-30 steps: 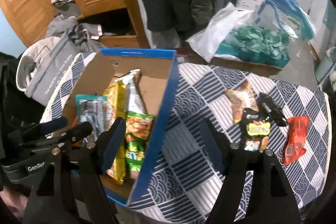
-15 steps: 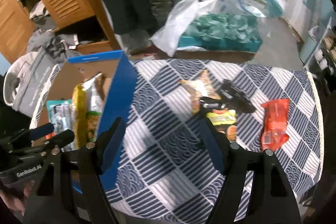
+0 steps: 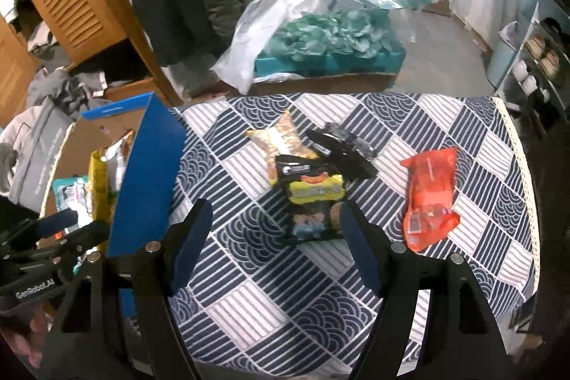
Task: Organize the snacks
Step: 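Move both grippers back toward the black bag and red packet, then grasp the black yellow-label bag with the left gripper while the right gripper grasps the red packet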
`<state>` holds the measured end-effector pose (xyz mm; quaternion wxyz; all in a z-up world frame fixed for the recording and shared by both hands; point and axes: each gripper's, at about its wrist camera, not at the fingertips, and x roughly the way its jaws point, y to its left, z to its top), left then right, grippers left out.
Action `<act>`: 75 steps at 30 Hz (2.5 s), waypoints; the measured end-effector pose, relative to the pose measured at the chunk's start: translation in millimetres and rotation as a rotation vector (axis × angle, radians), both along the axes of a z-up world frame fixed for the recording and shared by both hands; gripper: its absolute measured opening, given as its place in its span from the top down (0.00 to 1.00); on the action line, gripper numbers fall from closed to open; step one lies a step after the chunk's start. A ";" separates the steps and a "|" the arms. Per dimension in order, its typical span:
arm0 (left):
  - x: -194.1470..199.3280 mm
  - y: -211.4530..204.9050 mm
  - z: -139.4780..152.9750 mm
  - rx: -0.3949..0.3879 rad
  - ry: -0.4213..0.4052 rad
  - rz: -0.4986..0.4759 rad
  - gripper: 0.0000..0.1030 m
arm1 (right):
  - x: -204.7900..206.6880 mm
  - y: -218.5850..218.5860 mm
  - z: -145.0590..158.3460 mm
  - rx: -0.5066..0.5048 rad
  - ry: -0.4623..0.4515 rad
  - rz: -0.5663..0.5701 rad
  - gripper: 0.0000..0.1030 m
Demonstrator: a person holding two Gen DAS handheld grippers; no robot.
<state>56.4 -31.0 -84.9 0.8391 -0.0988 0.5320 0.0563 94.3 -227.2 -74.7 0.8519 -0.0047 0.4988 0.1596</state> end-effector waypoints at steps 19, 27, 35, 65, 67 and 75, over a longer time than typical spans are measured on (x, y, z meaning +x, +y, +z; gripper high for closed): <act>19.7 -46.0 -20.9 0.063 0.046 -0.046 0.31 | 13.1 -51.7 -30.2 -0.065 0.051 -0.074 0.28; 40.2 -74.8 -27.4 0.059 0.079 -0.070 0.24 | 30.2 -77.1 -49.0 -0.109 0.095 -0.094 0.28; 68.5 -91.5 -42.2 0.074 0.116 -0.068 0.23 | 59.3 -108.1 -64.2 -0.070 0.172 -0.131 0.28; 132.2 -147.7 -118.1 -0.026 0.277 -0.004 0.21 | 118.0 -152.4 -156.7 -0.122 0.334 -0.161 0.28; 134.1 -153.3 -120.0 -0.017 0.278 -0.005 0.21 | 117.0 -151.3 -155.0 -0.120 0.324 -0.152 0.39; 142.2 -171.3 -127.0 0.007 0.281 -0.001 0.16 | 107.7 -156.6 -141.6 -0.074 0.298 -0.149 0.57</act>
